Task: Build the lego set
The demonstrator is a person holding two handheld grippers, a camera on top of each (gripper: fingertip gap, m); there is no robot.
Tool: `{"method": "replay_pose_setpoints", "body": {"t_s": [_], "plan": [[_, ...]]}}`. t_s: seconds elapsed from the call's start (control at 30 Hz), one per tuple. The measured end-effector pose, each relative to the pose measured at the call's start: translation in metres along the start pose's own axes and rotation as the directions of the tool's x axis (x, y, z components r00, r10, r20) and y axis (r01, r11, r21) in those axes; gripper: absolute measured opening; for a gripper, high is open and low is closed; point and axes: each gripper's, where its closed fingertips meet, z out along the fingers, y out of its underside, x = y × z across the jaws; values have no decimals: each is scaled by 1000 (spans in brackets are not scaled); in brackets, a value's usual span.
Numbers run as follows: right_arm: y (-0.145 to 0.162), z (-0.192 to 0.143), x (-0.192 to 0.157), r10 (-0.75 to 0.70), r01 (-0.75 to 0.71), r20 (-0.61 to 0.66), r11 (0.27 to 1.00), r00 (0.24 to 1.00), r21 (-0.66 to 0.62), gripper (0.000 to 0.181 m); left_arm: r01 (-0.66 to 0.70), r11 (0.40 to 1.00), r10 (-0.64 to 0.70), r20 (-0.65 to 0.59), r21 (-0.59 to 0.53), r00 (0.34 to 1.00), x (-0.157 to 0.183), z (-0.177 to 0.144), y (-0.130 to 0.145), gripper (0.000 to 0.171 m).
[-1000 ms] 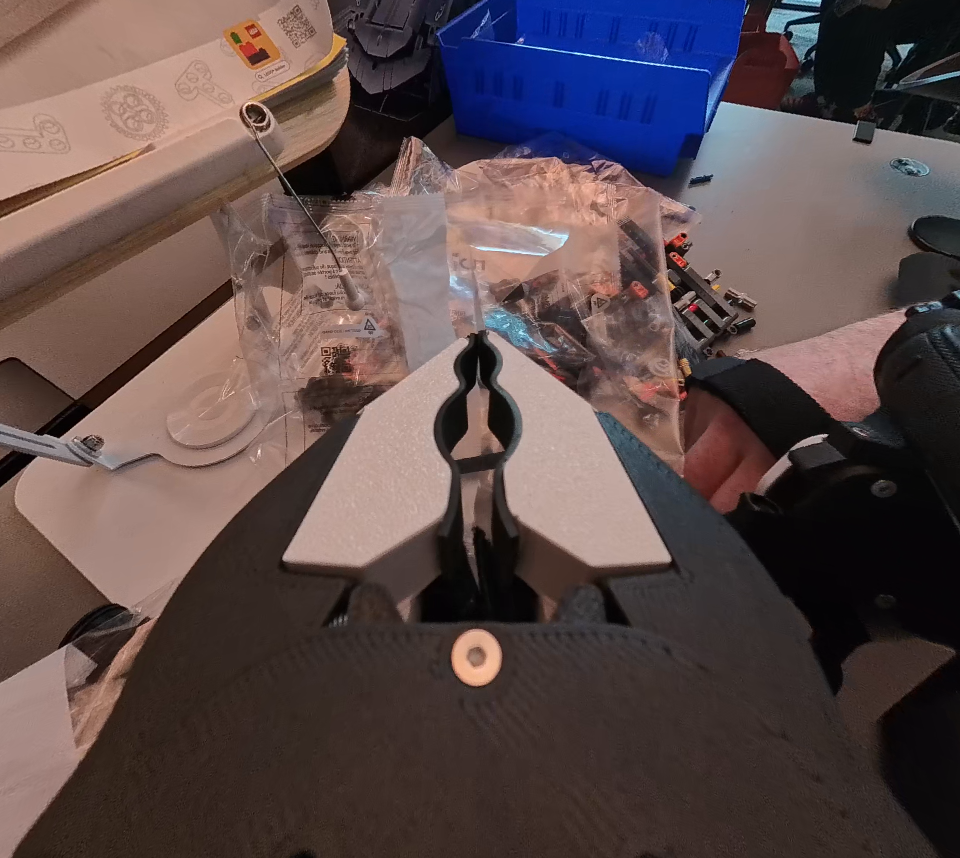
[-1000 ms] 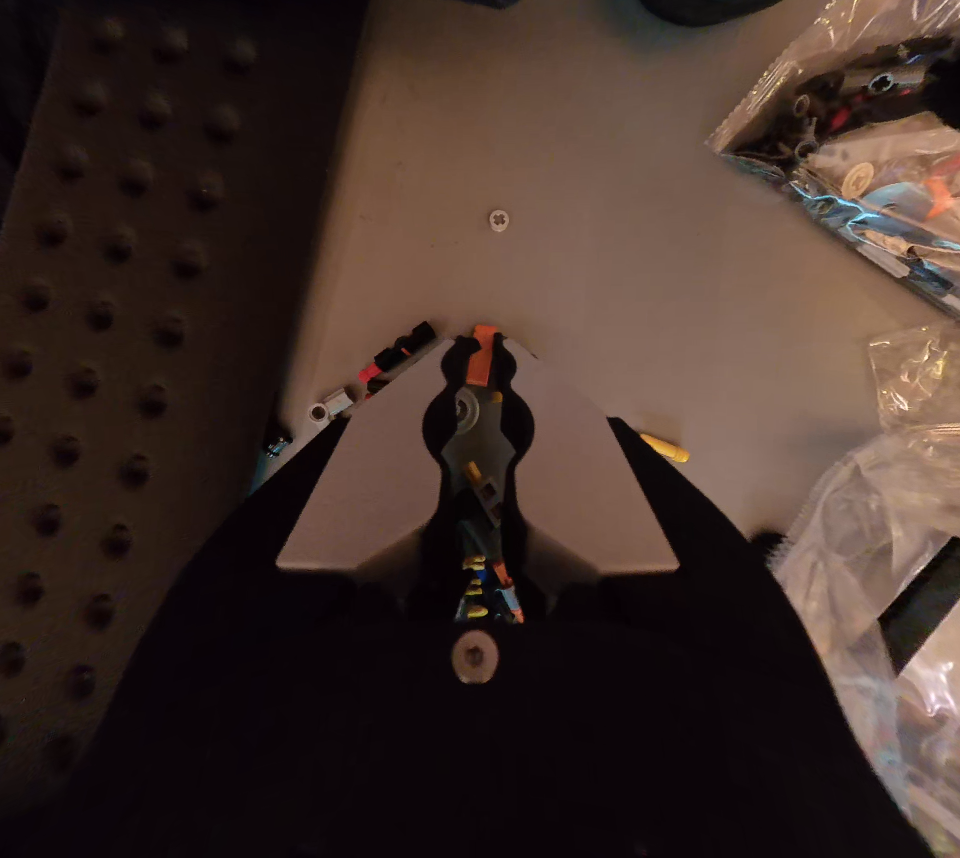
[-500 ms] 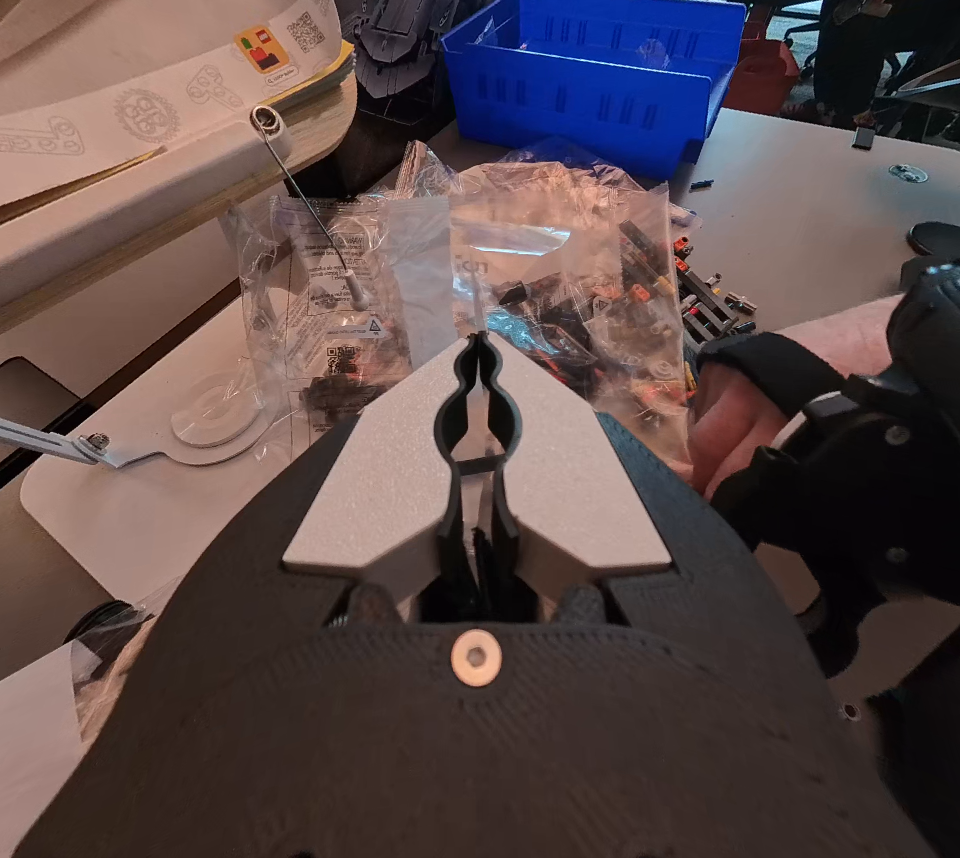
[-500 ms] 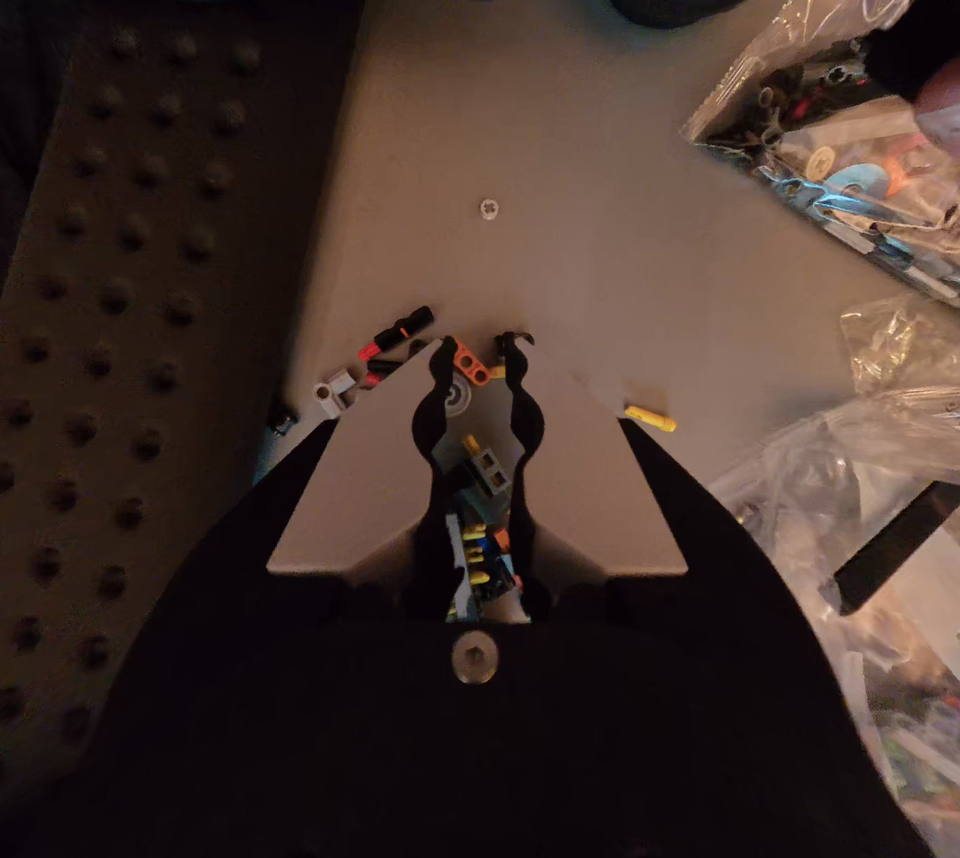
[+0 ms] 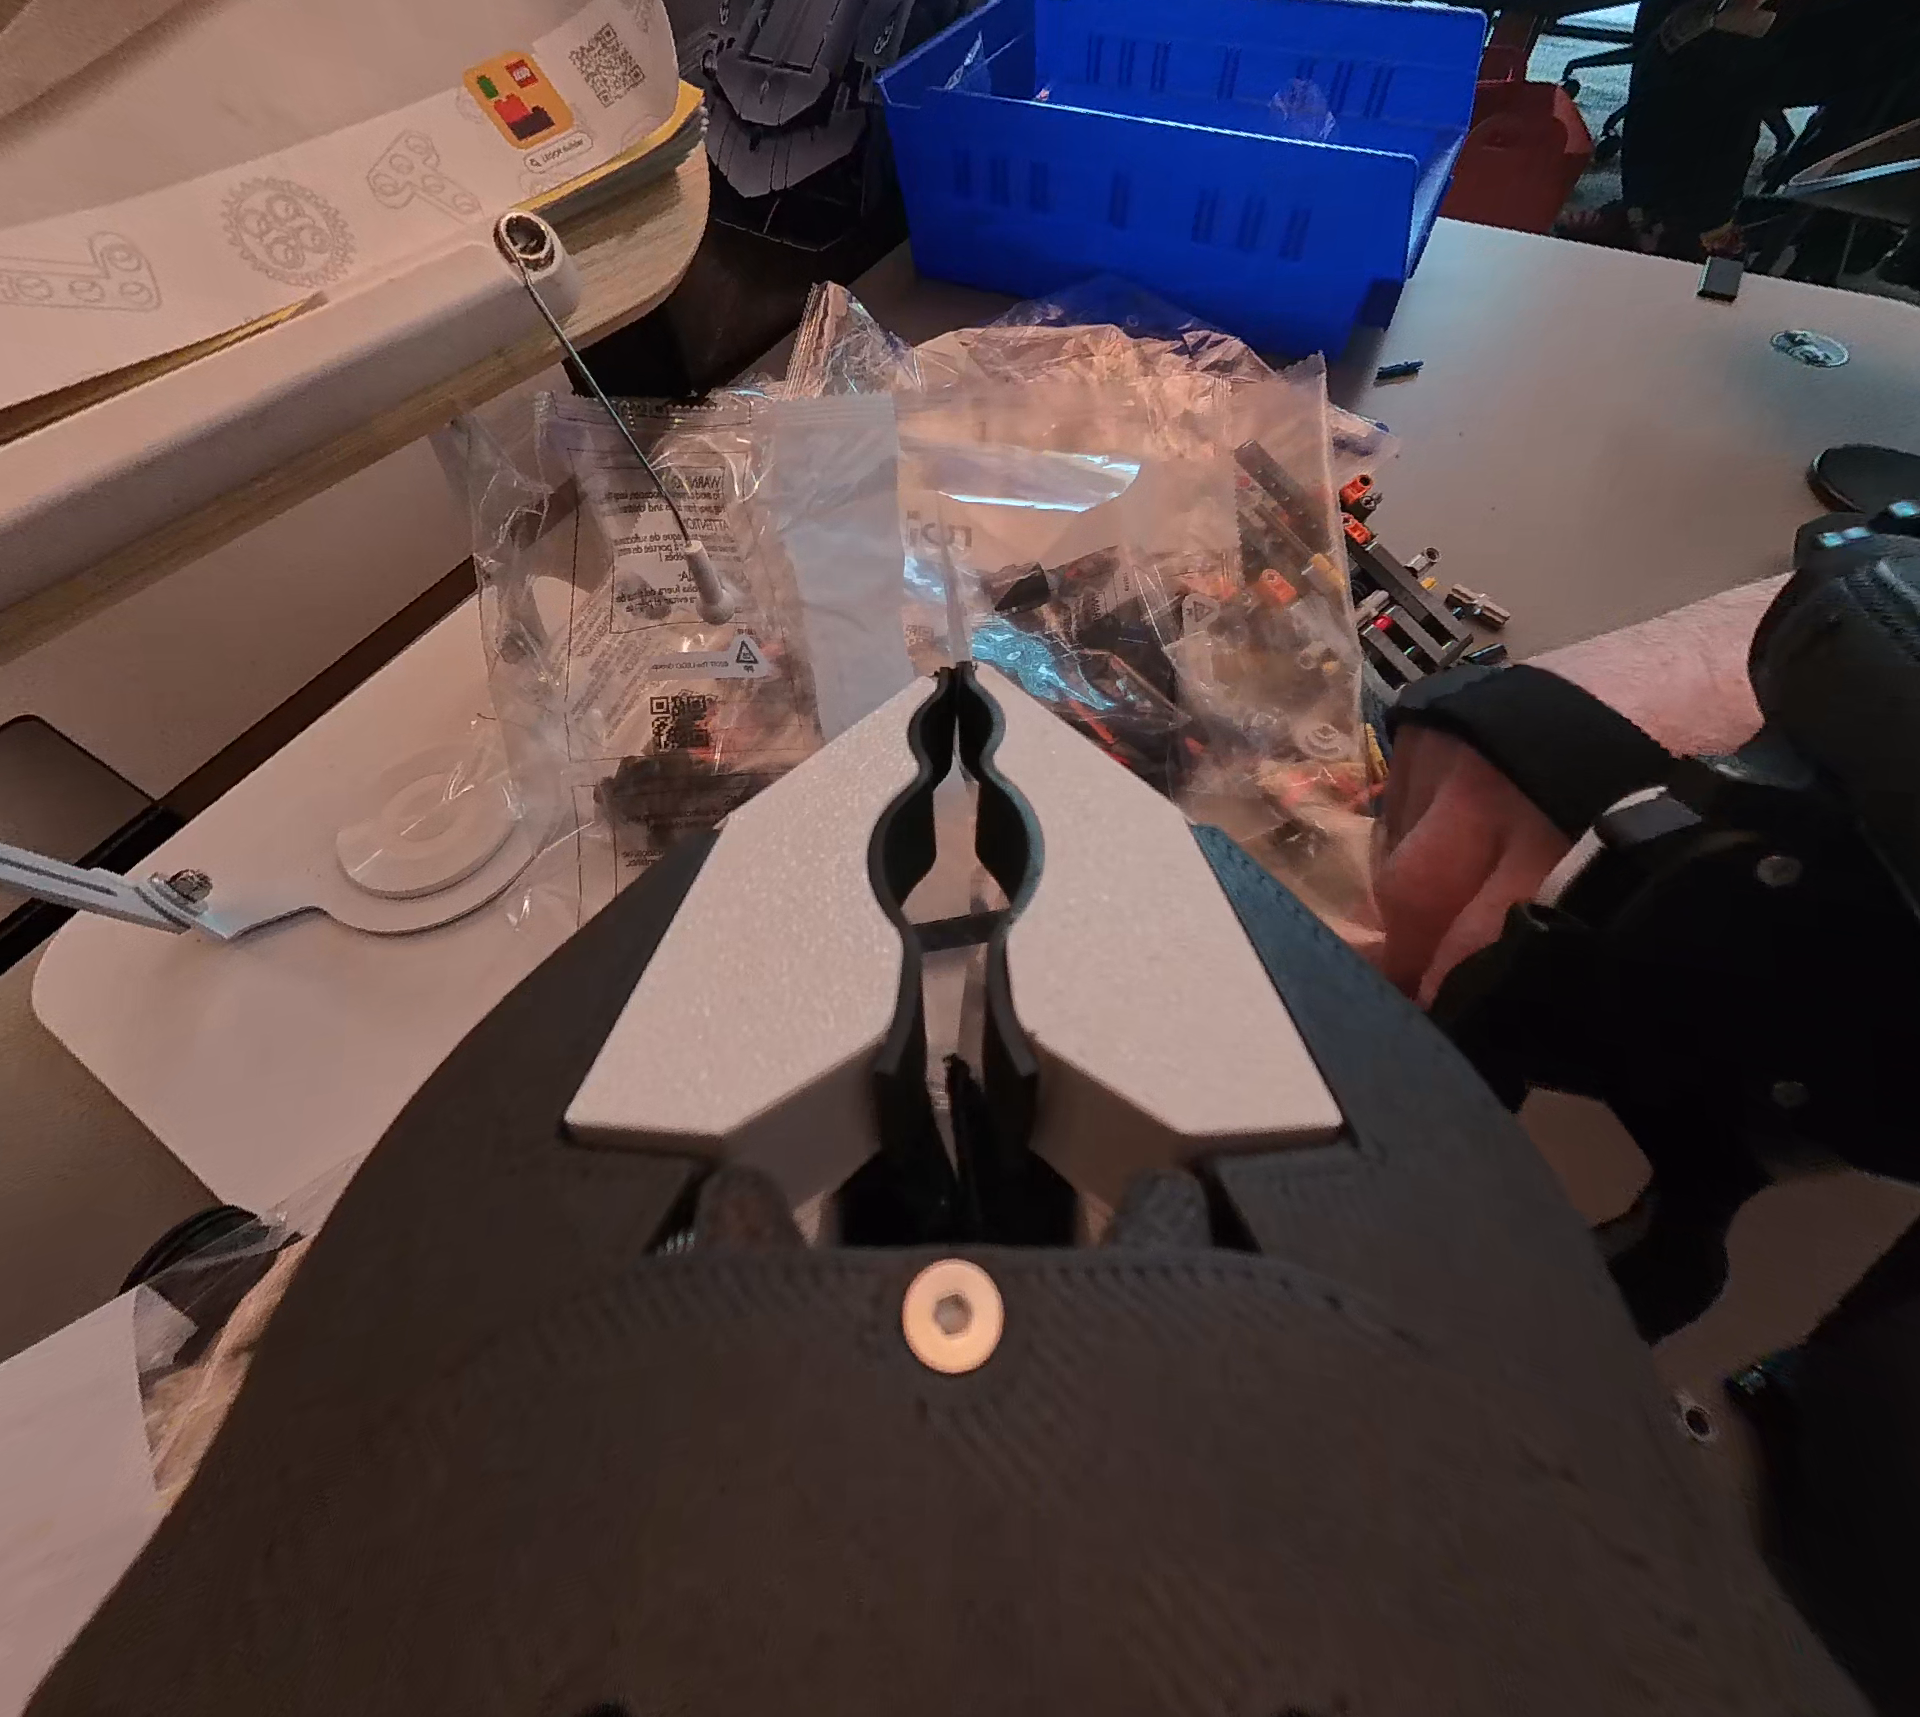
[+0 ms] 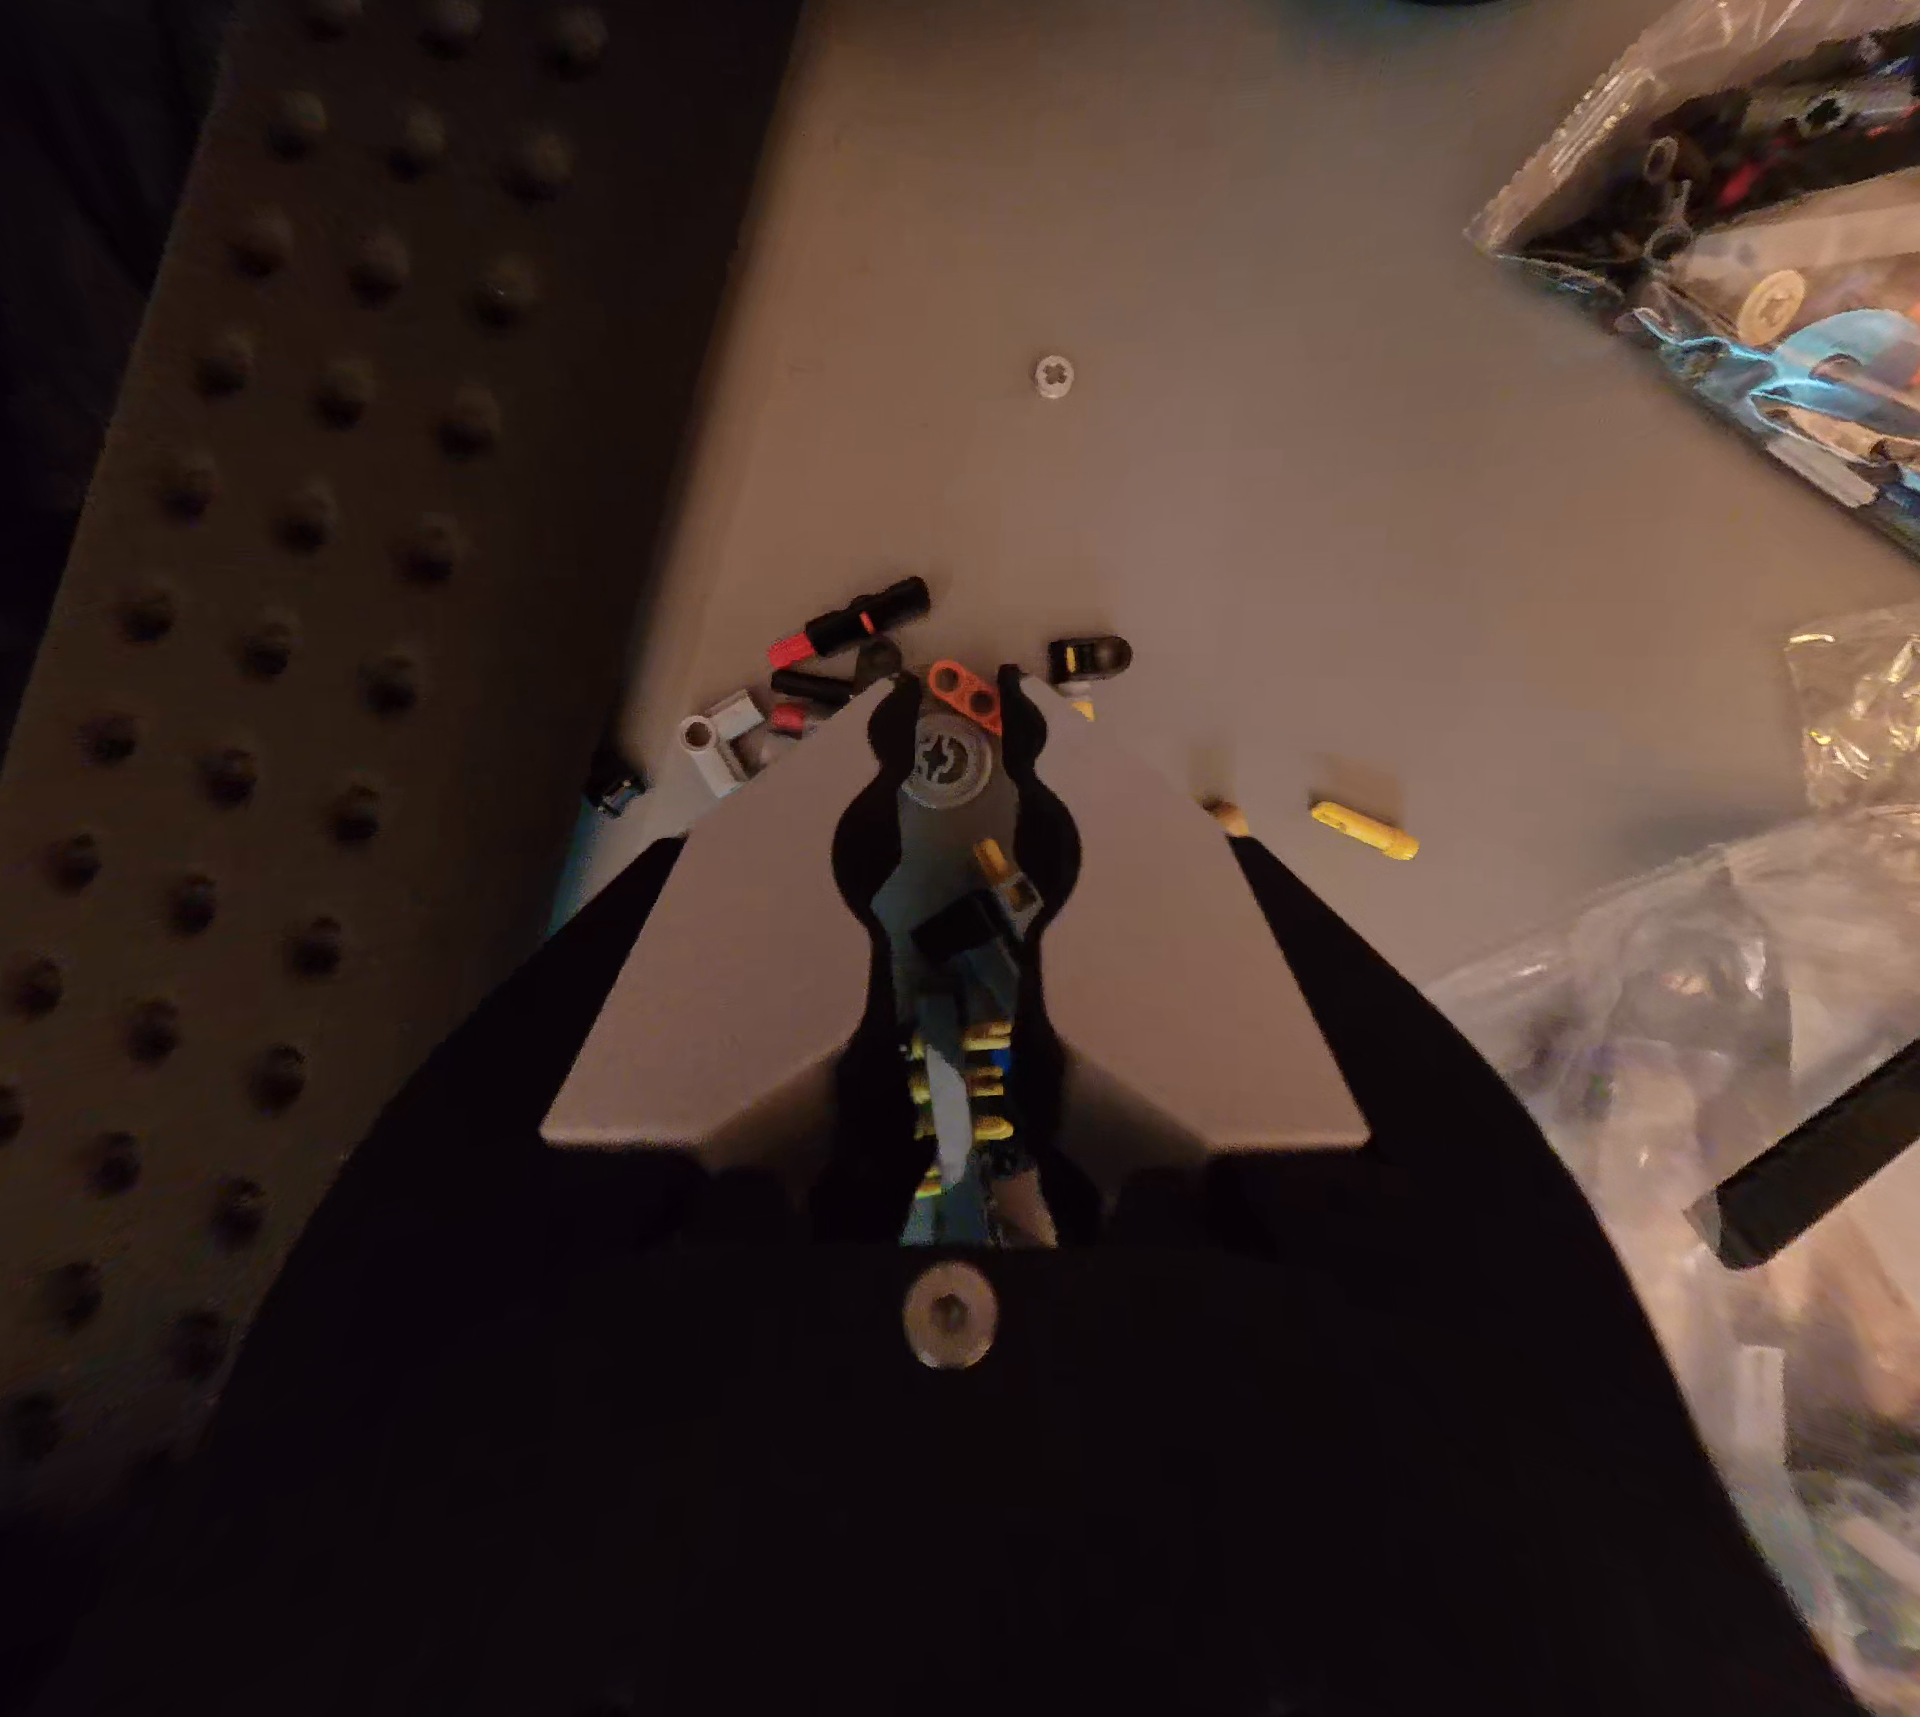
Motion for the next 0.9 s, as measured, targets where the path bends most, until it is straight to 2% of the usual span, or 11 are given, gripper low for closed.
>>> {"method": "replay_pose_setpoints", "body": {"t_s": [0.2, 0.37, 0.47, 0.6, 0.67, 0.8, 0.9], "plan": [[5, 4, 4, 7, -7, -14, 1000, 1000, -24, 4, -1, 1000, 1, -2, -2, 1000, 1, 1, 0, 0], [6, 2, 6, 11, -12, -22, 1000, 1000, -27, 4, 1, 1000, -1, 0, 0, 1000, 0, 0, 0, 0], [-2, -8, 1, 6, -6, -9, 1000, 1000, 27, 5, 2, 1000, -2, 1, 1, 1000, -1, -1, 0, 0], [-31, -52, -2, -3, 6, -12, 972, 1000, 233, 5, 3, 1000, -3, 2, 4, 1000, -2, -1, -1, 0], [-44, -85, 6, 5, 21, -73, 940, 997, 342, 5, 5, 1000, -5, 4, 6, 1000, -2, -2, -1, 0], [-48, -143, 53, 140, 17, -288, 876, 947, 482, 5, 6, 1000, -6, 3, 4, 1000, -2, -1, 0, 0], [-34, -159, 89, 265, -48, -364, 860, 893, 508, 4, 3, 1000, -3, 0, -2, 1000, -1, 1, 1, 0]]}}
